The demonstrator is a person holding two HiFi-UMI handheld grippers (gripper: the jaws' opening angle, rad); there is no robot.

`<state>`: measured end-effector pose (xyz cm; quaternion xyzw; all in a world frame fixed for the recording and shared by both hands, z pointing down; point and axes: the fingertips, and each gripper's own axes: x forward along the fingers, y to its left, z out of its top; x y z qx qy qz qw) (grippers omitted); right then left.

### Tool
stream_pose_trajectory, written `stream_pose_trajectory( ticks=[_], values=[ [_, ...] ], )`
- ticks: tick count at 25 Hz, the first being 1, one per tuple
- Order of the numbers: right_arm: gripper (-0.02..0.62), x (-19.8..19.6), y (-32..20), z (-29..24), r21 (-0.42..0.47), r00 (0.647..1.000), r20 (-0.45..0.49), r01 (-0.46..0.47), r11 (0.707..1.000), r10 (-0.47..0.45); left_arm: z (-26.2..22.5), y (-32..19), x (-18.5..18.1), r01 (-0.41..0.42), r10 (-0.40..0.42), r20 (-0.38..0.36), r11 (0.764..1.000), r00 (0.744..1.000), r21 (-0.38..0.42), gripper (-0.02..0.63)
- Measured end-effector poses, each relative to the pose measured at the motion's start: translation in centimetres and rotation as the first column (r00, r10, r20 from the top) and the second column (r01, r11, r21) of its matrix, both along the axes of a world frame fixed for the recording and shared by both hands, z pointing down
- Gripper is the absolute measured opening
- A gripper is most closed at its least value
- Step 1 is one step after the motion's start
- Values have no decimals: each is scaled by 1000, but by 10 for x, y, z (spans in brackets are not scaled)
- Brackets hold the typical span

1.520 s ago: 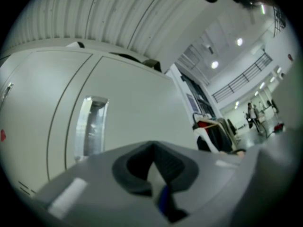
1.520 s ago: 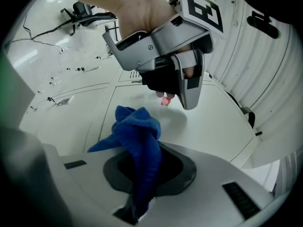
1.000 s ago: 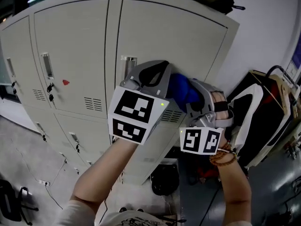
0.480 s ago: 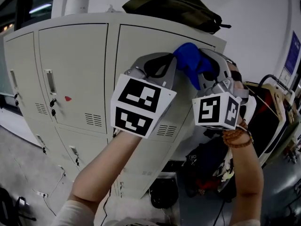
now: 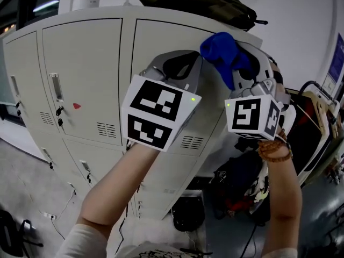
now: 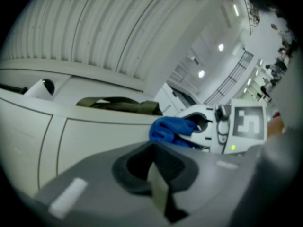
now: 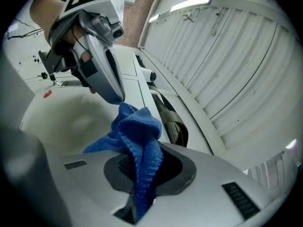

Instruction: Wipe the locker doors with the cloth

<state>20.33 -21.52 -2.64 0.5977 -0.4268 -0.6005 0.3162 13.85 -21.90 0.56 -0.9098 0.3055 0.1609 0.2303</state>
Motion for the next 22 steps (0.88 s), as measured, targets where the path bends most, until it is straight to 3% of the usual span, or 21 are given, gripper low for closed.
stream_pose_trajectory(
  ticks=[13, 22],
  values=[
    [46, 0, -7, 182, -148, 999, 37, 16, 989, -11, 120, -10, 0, -21, 28, 45, 987, 999, -162, -2],
    [45, 9, -8, 298, -274, 995, 101, 18, 962, 10, 223, -18, 10, -12, 52, 109, 941, 993, -337, -2]
  ],
)
